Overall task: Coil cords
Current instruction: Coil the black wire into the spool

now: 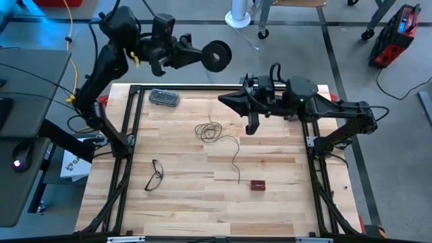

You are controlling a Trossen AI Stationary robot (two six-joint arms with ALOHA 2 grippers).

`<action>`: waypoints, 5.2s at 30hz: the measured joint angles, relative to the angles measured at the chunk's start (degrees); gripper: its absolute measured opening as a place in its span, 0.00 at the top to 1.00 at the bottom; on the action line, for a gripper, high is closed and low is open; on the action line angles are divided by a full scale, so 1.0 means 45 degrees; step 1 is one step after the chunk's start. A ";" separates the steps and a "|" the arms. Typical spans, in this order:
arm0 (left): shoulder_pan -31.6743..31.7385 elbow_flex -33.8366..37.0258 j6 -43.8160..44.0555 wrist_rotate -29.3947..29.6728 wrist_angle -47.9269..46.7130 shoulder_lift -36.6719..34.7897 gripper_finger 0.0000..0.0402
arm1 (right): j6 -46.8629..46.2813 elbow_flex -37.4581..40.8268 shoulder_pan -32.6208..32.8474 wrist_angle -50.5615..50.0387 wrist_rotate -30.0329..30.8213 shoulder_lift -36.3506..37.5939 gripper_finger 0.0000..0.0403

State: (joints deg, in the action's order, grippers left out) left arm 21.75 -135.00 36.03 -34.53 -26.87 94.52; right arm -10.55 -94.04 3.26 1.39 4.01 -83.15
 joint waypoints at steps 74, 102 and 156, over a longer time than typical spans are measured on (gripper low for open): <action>-0.3581 0.0005 -0.2058 0.3498 0.4527 0.0107 1.00 | 0.3008 0.0005 -0.1072 0.3165 -0.2252 -0.1870 0.73; -0.3588 0.0005 -0.2151 0.3509 0.4328 0.0117 1.00 | 0.4080 0.0005 -0.0794 0.3026 -0.0762 -0.1953 0.75; -0.2102 -0.0010 0.1939 0.4543 -0.8314 -0.2766 1.00 | 0.3116 0.0000 -0.0853 -0.2110 -0.1017 0.0558 1.00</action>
State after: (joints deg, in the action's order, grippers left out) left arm 12.29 -135.04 44.75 -14.09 -64.29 82.07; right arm 3.48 -94.04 -0.57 -8.10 -0.57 -80.65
